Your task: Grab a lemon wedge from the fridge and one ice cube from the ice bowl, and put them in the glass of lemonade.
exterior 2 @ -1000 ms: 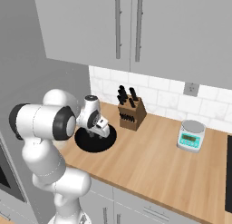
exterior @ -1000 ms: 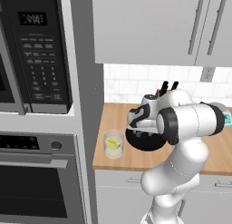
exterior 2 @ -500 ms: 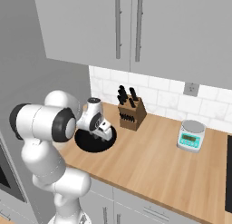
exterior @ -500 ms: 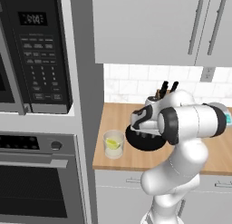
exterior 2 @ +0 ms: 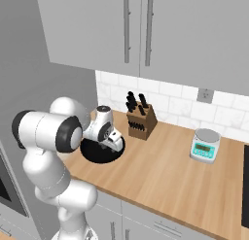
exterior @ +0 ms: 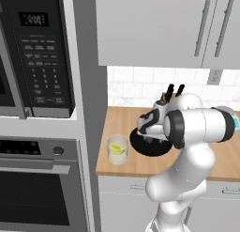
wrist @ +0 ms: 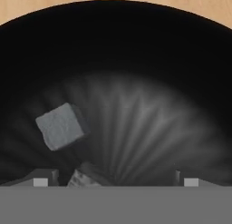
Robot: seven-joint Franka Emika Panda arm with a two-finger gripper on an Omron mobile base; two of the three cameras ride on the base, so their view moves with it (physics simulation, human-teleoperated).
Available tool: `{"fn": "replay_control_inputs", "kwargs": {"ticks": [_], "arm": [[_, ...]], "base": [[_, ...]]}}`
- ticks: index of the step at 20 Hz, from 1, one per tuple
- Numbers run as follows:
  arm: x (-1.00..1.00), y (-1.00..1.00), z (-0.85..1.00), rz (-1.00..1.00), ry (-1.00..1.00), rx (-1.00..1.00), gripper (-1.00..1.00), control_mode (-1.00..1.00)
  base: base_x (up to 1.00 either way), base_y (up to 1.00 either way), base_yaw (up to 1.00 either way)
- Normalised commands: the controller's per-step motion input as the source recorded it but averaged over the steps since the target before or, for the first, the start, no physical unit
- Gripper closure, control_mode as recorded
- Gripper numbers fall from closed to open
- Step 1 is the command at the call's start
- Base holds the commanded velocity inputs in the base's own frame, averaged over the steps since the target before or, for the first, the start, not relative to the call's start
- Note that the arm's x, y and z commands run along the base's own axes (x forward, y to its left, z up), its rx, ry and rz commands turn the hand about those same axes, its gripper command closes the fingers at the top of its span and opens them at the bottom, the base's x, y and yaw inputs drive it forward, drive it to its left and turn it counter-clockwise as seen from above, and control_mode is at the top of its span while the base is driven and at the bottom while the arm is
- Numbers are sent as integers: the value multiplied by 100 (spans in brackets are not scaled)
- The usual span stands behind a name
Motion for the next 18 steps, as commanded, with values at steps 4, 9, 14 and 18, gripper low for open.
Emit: {"fn": "replay_control_inputs", "kwargs": {"ticks": [4,9,14,18], "arm": [[29,11,0,0,0,0,-100,-100],[5,3,-17,0,0,0,-100,-100],[-1,0,-11,0,0,0,-100,-100],[-25,0,0,0,0,0,-100,-100]], "base": [[0,0,0],[0,0,0],[0,0,0],[0,0,0]]}}
